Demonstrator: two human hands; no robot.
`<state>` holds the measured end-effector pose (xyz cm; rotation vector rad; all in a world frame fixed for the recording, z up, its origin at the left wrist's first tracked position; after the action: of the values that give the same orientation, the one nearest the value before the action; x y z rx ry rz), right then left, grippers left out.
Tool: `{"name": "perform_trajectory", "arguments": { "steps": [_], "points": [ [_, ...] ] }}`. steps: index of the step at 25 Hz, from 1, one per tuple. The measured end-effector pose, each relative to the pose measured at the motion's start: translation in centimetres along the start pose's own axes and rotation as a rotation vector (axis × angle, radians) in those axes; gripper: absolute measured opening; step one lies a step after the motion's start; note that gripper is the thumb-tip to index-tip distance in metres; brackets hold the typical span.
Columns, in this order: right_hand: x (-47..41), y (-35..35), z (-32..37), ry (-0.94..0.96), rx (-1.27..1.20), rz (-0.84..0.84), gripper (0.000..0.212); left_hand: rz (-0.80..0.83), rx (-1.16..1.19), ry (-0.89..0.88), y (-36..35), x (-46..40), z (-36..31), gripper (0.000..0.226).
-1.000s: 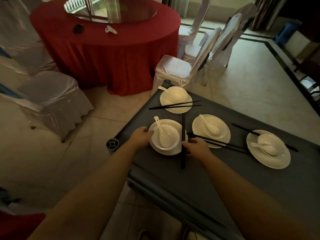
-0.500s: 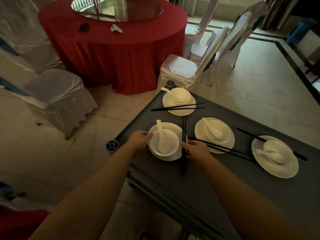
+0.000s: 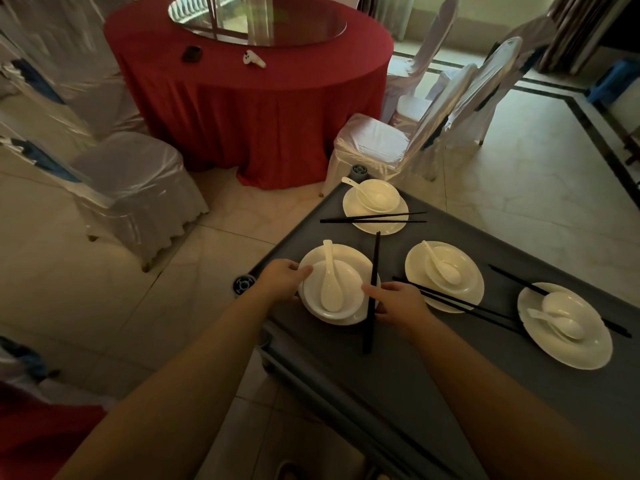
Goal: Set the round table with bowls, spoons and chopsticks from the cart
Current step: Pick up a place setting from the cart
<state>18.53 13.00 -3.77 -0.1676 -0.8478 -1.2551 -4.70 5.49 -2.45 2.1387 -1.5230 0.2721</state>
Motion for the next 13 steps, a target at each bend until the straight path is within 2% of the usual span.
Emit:
{"name": "perform_trajectory", "arguments": {
  "steps": [7,13],
  "points": [
    [2.4,1.7,0.5,0.097,0.065,0.057,0.071,-0.038,0.072,-0.015,0.2,3.7,0.4,0.030],
    [6.0,2.3,1.0,0.217,0.138,0.219,0.057,-0.244,0.140,0.013,0.1,11.3,0.9,0.036]
  ]
}}
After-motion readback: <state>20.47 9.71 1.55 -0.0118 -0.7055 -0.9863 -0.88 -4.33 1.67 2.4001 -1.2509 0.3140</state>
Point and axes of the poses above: each hand's wrist, its own x-axis away from the middle knuckle, its own y-axis out of the back of the hand, z = x × y, the point moved 1 cm from there along -x, towards the middle knuckle, and after that the axes turned 6 degrees about -y, right-handed, at the moved point
